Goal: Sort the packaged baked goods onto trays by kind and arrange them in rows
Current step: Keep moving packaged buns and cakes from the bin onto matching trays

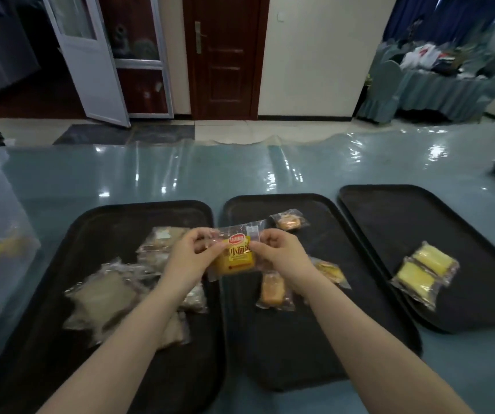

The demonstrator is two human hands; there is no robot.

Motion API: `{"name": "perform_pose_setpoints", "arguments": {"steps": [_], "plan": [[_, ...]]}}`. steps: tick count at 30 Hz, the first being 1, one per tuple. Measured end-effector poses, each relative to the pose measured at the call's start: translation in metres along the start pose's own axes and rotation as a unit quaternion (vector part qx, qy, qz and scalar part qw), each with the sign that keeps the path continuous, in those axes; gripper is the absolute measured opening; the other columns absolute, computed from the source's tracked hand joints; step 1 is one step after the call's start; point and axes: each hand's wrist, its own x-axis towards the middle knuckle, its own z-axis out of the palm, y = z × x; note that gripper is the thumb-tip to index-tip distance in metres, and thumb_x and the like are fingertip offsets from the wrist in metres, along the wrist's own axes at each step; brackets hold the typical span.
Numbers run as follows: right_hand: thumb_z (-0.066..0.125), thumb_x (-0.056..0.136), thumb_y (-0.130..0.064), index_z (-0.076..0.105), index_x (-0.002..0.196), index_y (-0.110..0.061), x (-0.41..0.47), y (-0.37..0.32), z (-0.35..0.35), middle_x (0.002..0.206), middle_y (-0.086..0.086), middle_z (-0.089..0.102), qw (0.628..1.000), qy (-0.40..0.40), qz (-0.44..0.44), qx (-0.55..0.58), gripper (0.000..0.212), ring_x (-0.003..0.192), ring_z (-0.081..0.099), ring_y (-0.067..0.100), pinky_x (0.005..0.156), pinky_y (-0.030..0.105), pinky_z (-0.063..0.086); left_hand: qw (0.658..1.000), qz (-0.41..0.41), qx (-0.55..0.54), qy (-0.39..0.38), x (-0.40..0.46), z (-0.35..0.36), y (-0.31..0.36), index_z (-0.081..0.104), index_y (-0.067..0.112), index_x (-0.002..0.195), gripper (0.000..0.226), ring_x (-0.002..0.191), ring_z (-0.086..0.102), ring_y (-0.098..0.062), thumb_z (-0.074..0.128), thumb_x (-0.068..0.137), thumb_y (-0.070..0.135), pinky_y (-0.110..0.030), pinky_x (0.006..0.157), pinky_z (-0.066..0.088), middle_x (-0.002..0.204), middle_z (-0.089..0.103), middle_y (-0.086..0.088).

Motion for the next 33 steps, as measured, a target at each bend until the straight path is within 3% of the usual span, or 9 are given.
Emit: {"name": "perform_pose_setpoints", "arguments": {"steps": [3,6,13,17,21,23,25,29,33], "plan": [[0.074,0.078,-0.033,0.065,0.071,-0.025,-0.015,0.028,-0.08,0.072,0.001,0.068,0.993,0.108,0.049,0.018,0.015,0.064,0.062,0.016,0.058,0.031,0.051,1.0,-0.008,0.006,-0.004,0.005,0.068,-0.001,0.057,0.021,0.114,0.027,0.098,0.062,-0.005,0.065,0.087,0.018,-0.024,0.082,0.051,0.105,0.067,0.005],[0.073,0.081,-0.024,0.06,0.073,-0.019,-0.031,0.057,-0.162,0.079,0.014,0.062,0.962,0.206,0.115,0.138,0.016,0.072,0.06,0.029,0.069,0.043,0.05,0.999,-0.015,0.011,-0.033,0.01,0.134,-0.001,0.056,0.029,0.112,0.025,0.1,0.061,-0.001,0.063,0.089,0.021,-0.024,0.085,0.05,0.109,0.066,0.009],[0.062,0.091,-0.011,0.057,0.094,-0.006,-0.054,0.099,-0.278,0.093,0.013,0.067,0.884,0.326,0.195,0.271,0.008,0.08,0.067,0.023,0.048,0.025,0.053,0.996,-0.055,0.028,-0.068,0.01,0.23,0.002,0.056,0.031,0.11,0.023,0.1,0.062,-0.003,0.06,0.091,0.018,-0.026,0.087,0.05,0.106,0.067,0.011],[0.064,0.09,-0.014,0.058,0.105,-0.003,-0.049,0.116,-0.286,0.099,0.014,0.069,0.894,0.293,0.219,0.261,0.019,0.087,0.069,0.024,0.057,0.029,0.055,0.994,-0.082,0.038,-0.058,0.011,0.241,0.0,0.057,0.03,0.107,0.021,0.102,0.062,-0.007,0.058,0.092,0.016,-0.031,0.088,0.05,0.105,0.068,0.008],[0.066,0.089,-0.02,0.056,0.116,-0.009,-0.037,0.129,-0.266,0.106,0.014,0.068,0.915,0.193,0.259,0.243,0.031,0.097,0.067,0.027,0.072,0.033,0.055,0.992,-0.11,0.047,-0.039,0.008,0.238,-0.005,0.058,0.03,0.105,0.02,0.105,0.062,-0.012,0.062,0.089,0.019,-0.036,0.094,0.048,0.109,0.068,0.004],[0.064,0.09,-0.022,0.051,0.128,-0.006,-0.031,0.134,-0.254,0.12,0.016,0.062,0.923,0.146,0.308,0.179,0.043,0.106,0.061,0.03,0.08,0.035,0.052,0.991,-0.119,0.049,-0.035,0.007,0.233,-0.007,0.058,0.031,0.104,0.02,0.105,0.061,-0.011,0.063,0.088,0.02,-0.035,0.094,0.047,0.109,0.069,0.004],[0.061,0.092,-0.023,0.048,0.131,-0.002,-0.03,0.134,-0.244,0.127,0.02,0.057,0.923,0.099,0.354,0.108,0.046,0.106,0.06,0.033,0.075,0.035,0.052,0.991,-0.121,0.05,-0.036,0.007,0.227,-0.008,0.059,0.031,0.104,0.02,0.105,0.062,-0.011,0.063,0.088,0.021,-0.034,0.093,0.048,0.107,0.069,0.005],[0.059,0.093,-0.028,0.054,0.124,0.0,-0.035,0.122,-0.229,0.105,0.015,0.069,0.923,0.01,0.383,0.04,0.042,0.09,0.068,0.026,0.072,0.035,0.055,0.991,-0.118,0.047,-0.036,0.005,0.207,-0.008,0.06,0.034,0.102,0.019,0.104,0.062,-0.01,0.064,0.087,0.024,-0.03,0.086,0.048,0.107,0.069,0.005],[0.06,0.092,-0.028,0.063,0.115,-0.012,-0.041,0.092,-0.202,0.102,0.007,0.073,0.947,-0.024,0.308,0.088,0.028,0.096,0.069,0.023,0.08,0.036,0.055,0.993,-0.109,0.032,-0.037,-0.004,0.178,-0.006,0.059,0.035,0.103,0.021,0.101,0.064,-0.009,0.06,0.089,0.018,-0.034,0.089,0.05,0.101,0.071,0.009]]}}
